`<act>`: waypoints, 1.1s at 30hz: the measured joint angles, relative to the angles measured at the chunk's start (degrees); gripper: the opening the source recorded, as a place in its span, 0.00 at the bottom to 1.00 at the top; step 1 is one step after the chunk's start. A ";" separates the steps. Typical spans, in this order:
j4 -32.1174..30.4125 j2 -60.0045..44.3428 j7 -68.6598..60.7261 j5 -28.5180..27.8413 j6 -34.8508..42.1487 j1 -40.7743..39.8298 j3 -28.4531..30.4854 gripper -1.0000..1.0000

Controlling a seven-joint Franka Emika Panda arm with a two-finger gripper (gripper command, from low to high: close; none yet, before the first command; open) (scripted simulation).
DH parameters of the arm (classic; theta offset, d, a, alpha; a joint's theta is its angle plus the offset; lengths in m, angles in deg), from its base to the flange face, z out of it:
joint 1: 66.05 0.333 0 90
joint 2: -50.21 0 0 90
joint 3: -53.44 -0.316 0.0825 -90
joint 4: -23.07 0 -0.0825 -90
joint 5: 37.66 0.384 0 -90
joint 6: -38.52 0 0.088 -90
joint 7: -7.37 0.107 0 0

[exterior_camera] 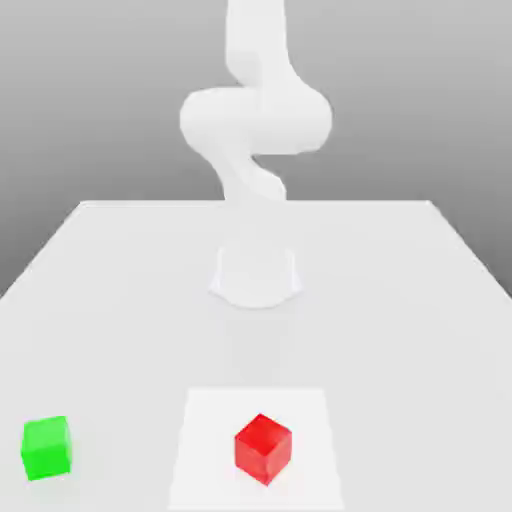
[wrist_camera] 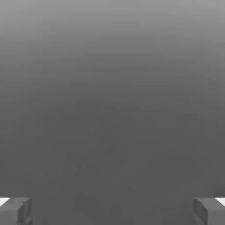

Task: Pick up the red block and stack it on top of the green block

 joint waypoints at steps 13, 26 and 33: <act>-9.21 -27.49 23.22 -4.48 -12.67 -7.53 -7.54 0.50; -15.14 -53.94 38.98 -5.42 -27.77 -6.48 -6.46 0.50; -14.55 -58.10 40.35 -7.18 -31.32 -5.03 -4.64 0.00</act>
